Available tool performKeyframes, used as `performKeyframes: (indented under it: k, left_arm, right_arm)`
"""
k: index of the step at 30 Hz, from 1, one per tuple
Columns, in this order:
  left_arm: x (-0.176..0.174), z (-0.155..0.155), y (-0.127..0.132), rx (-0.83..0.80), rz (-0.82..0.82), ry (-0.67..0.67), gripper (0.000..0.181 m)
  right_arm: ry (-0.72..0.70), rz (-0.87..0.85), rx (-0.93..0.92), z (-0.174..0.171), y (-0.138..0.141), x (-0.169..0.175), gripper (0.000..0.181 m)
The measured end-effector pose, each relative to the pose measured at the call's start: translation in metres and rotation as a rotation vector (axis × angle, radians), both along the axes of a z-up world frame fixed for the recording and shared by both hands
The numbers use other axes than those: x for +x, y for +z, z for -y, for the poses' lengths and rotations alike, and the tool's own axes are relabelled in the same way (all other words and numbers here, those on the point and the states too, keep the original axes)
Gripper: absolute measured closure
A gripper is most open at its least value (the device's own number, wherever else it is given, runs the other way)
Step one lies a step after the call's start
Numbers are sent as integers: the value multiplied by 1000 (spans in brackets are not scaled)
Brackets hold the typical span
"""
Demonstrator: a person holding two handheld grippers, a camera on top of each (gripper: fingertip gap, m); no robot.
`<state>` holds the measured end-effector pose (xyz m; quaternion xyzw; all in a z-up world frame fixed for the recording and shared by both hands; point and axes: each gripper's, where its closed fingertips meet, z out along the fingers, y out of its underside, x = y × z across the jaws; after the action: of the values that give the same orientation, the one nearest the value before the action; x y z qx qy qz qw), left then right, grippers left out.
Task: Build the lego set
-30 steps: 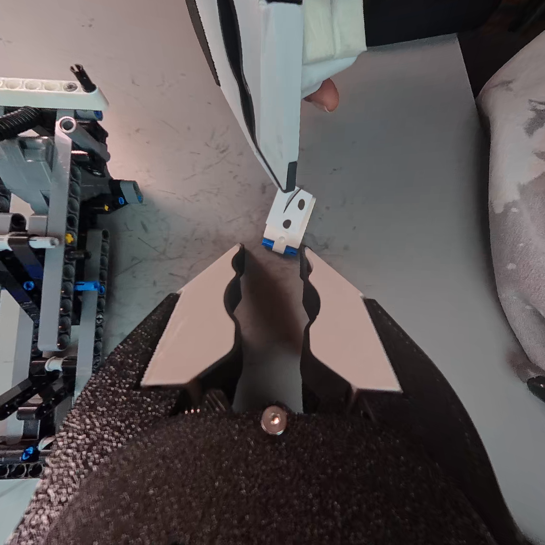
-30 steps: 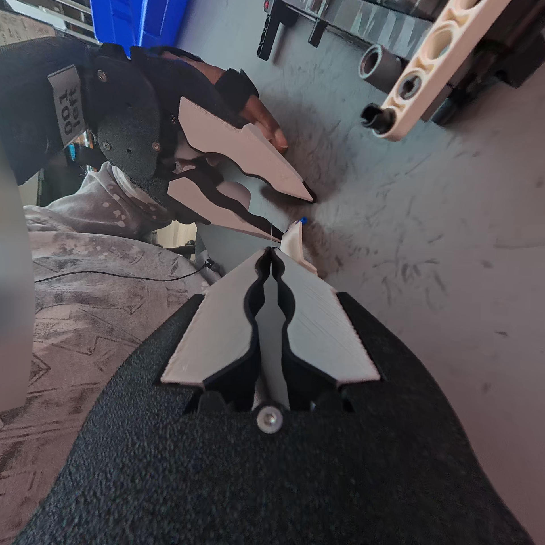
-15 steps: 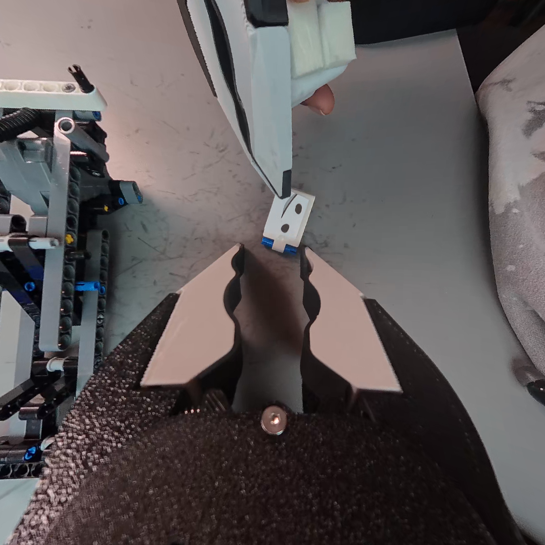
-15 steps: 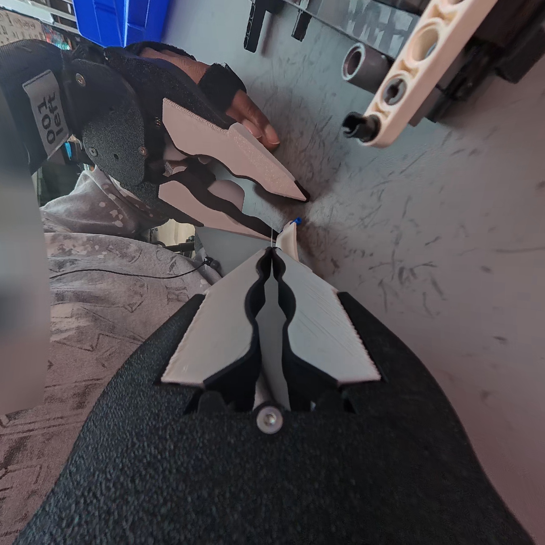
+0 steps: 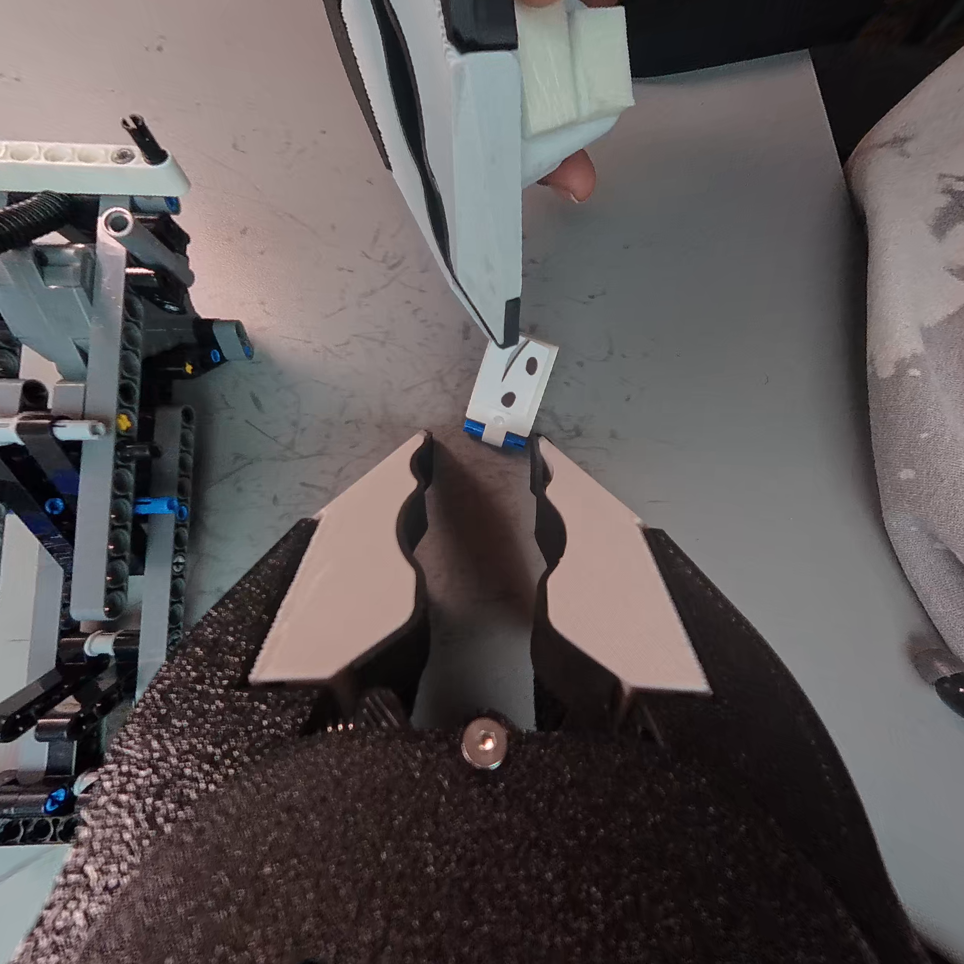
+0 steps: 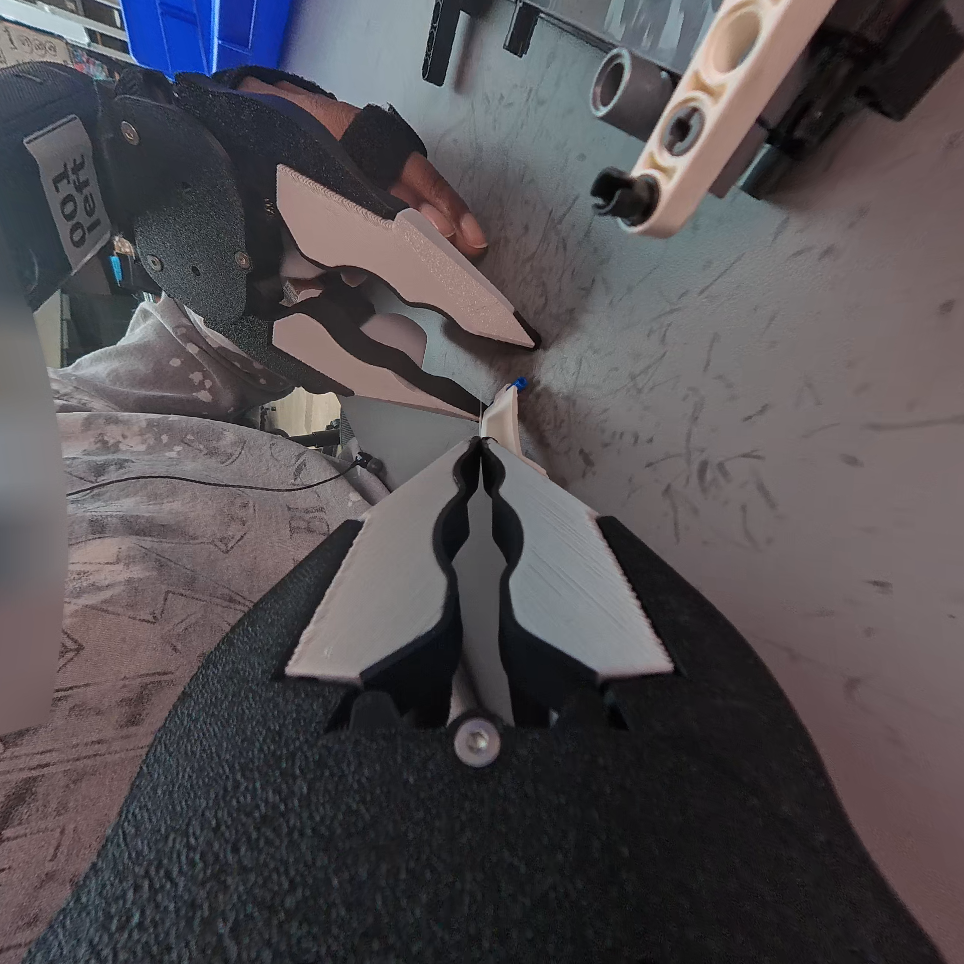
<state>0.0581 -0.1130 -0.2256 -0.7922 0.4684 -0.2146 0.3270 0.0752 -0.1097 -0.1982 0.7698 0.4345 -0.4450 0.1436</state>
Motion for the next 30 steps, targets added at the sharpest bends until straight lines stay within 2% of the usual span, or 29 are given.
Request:
performKeyframes:
  k: [30]
  left_arm:
    - [0, 0, 0, -2, 1, -2, 144]
  right_arm:
    - [12, 19, 3, 0, -5, 1, 181]
